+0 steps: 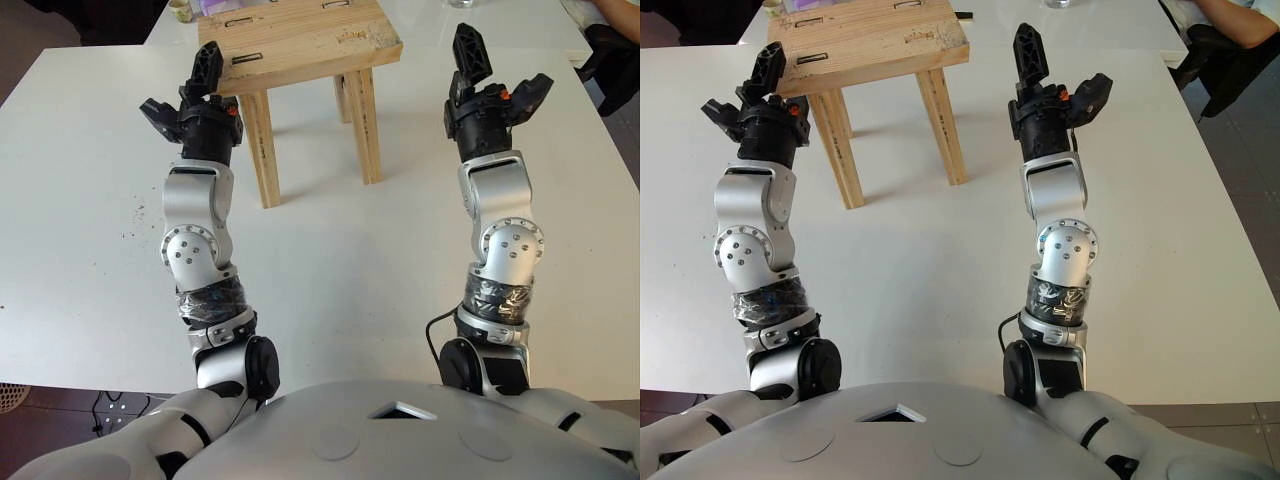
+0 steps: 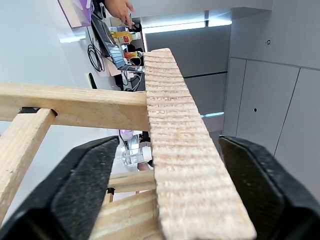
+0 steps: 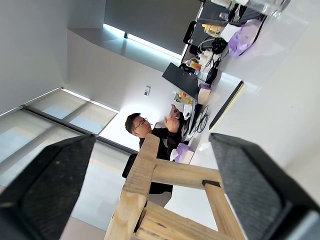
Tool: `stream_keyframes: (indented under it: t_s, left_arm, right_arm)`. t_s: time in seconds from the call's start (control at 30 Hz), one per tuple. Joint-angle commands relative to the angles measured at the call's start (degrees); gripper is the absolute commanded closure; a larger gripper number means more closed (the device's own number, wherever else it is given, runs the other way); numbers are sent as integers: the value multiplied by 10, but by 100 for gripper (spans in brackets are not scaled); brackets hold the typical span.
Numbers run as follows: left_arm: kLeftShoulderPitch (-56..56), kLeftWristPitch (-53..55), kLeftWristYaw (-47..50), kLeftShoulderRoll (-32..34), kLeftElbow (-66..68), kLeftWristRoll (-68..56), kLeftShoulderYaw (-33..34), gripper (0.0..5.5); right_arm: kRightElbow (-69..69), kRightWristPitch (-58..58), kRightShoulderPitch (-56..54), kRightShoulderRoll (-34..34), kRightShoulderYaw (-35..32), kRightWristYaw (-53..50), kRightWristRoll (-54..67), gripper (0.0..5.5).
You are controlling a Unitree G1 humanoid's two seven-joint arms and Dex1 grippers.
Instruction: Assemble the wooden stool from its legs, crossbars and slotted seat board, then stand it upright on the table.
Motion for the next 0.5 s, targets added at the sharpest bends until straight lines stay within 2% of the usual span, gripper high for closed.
stream_keyframes:
  t_s: [0.03, 0.23, 0.33, 0.37, 0.43, 0.5]
  left_arm:
    - [-1, 21, -11, 40, -8, 42, -2, 138]
    - [45, 40, -31, 154, -27, 196, 12, 138]
    - [58, 1, -14, 216, -27, 367, 9, 138]
    - [51, -14, -2, 238, -26, 441, -6, 138]
    - [18, -38, 12, 256, -28, 556, -49, 138]
    - [-50, -50, 33, 227, -28, 641, -118, 138]
  right_arm:
    - [13, 4, -34, -9, -4, 25, -21, 100]
    - [50, -12, -82, -34, -9, 35, -104, 100]
    - [89, -11, -114, -50, -43, 1, -128, 100]
    - [95, -12, -123, -68, -36, 2, -165, 100]
    - [96, -14, -143, -113, 18, 14, -273, 100]
    - [108, -66, -176, -169, 147, 41, -475, 100]
